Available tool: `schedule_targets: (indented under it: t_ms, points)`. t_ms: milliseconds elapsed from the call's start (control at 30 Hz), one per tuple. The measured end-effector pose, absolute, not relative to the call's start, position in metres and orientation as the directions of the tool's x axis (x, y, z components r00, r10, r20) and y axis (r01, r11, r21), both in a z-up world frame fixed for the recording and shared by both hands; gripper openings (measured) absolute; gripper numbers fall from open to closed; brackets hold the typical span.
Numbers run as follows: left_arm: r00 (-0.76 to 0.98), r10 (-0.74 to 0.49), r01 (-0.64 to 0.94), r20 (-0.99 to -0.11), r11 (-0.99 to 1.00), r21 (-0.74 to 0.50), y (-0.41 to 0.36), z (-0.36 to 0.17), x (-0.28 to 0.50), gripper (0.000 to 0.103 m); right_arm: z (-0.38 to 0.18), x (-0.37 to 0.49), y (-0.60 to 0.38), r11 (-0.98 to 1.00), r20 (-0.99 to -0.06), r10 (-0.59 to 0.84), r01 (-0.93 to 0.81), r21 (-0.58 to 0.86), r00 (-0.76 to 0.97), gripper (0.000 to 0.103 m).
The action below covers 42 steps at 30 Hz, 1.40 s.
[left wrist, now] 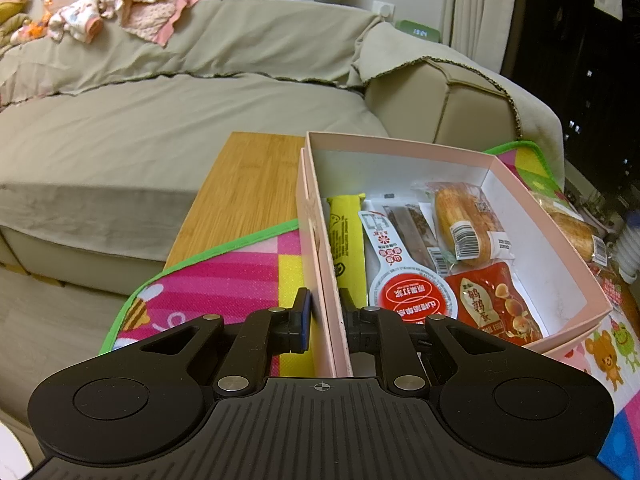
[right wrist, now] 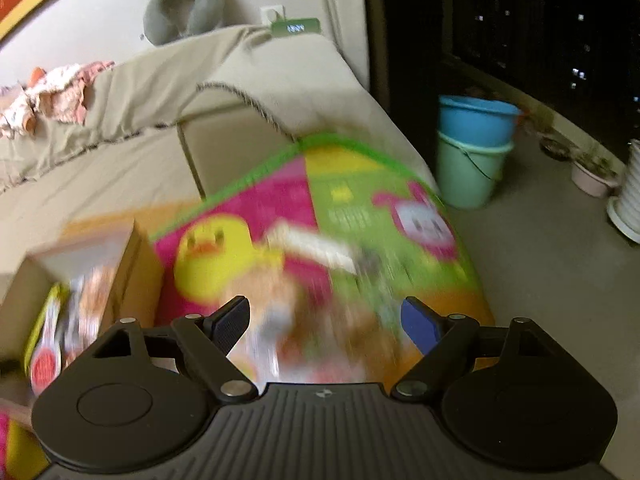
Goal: Organize objects
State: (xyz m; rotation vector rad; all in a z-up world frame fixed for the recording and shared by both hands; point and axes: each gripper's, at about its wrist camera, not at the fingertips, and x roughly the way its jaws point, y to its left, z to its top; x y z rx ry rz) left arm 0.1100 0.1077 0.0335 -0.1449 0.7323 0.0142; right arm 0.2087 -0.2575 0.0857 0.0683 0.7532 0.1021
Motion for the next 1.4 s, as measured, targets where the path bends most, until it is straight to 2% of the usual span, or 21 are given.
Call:
schedule_targets:
  t_ms: [100, 267, 300, 367, 500, 533, 667, 1000, 1167, 1300, 1333, 1367, 1400]
  points:
    - [0.742, -0.034, -0.062, -0.670, 0.991, -0.120, 0.107, 0.034, 0.111, 0.016, 0.079, 0.263, -0.249, 0.993, -0.691, 0.110, -0.102, 0.053, 0.715, 0.083]
    - [0.741, -0.032, -0.064, -0.670, 0.991, -0.118, 0.107, 0.034, 0.111, 0.015, 0.044, 0.334, -0.241, 0.981, -0.792, 0.114, -0.195, -0.007, 0.600, 0.082]
    - [0.741, -0.030, -0.064, -0.671, 0.991, -0.116, 0.107, 0.034, 0.111, 0.015, 0.039, 0.338, -0.241, 0.978, -0.804, 0.137, -0.210, 0.015, 0.579, 0.078]
    - [0.741, -0.029, -0.066, -0.671, 0.991, -0.116, 0.107, 0.032, 0.112, 0.015, 0.036, 0.335, -0.243, 0.969, -0.811, 0.198, -0.234, 0.078, 0.550, 0.057]
    - [0.742, -0.031, -0.066, -0.670, 0.991, -0.118, 0.107, 0.031, 0.112, 0.015, 0.041, 0.306, -0.243, 0.963, -0.808, 0.207, -0.259, 0.070, 0.552, 0.042]
    - [0.742, -0.031, -0.066, -0.669, 0.991, -0.119, 0.107, 0.031, 0.112, 0.015, 0.043, 0.296, -0.244, 0.961, -0.810, 0.214, -0.265, 0.076, 0.545, 0.034]
    - [0.743, -0.032, -0.066, -0.668, 0.991, -0.120, 0.107, 0.031, 0.112, 0.015, 0.045, 0.247, -0.253, 0.955, -0.826, 0.255, -0.263, 0.134, 0.504, 0.027]
    - [0.744, -0.032, -0.067, -0.667, 0.990, -0.122, 0.107, 0.031, 0.112, 0.015, 0.054, 0.124, -0.261, 0.954, -0.813, 0.279, -0.245, 0.173, 0.511, 0.027]
    - [0.745, -0.033, -0.067, -0.666, 0.990, -0.123, 0.107, 0.031, 0.112, 0.015, 0.066, 0.080, -0.253, 0.954, -0.799, 0.255, -0.275, 0.117, 0.544, 0.027]
    - [0.745, -0.032, -0.067, -0.667, 0.990, -0.122, 0.107, 0.031, 0.112, 0.016, 0.058, 0.057, -0.243, 0.962, -0.811, 0.180, -0.271, 0.027, 0.557, 0.028]
    - [0.745, -0.032, -0.067, -0.667, 0.990, -0.122, 0.107, 0.031, 0.112, 0.016, 0.057, 0.051, -0.241, 0.965, -0.803, 0.140, -0.261, -0.019, 0.579, 0.037]
    - [0.744, -0.031, -0.067, -0.667, 0.990, -0.121, 0.107, 0.031, 0.112, 0.016, 0.056, 0.048, -0.238, 0.966, -0.793, 0.108, -0.253, -0.060, 0.600, 0.053]
    - [0.744, -0.031, -0.067, -0.667, 0.990, -0.120, 0.107, 0.031, 0.112, 0.016, 0.056, 0.044, -0.236, 0.965, -0.778, 0.084, -0.246, -0.093, 0.622, 0.059]
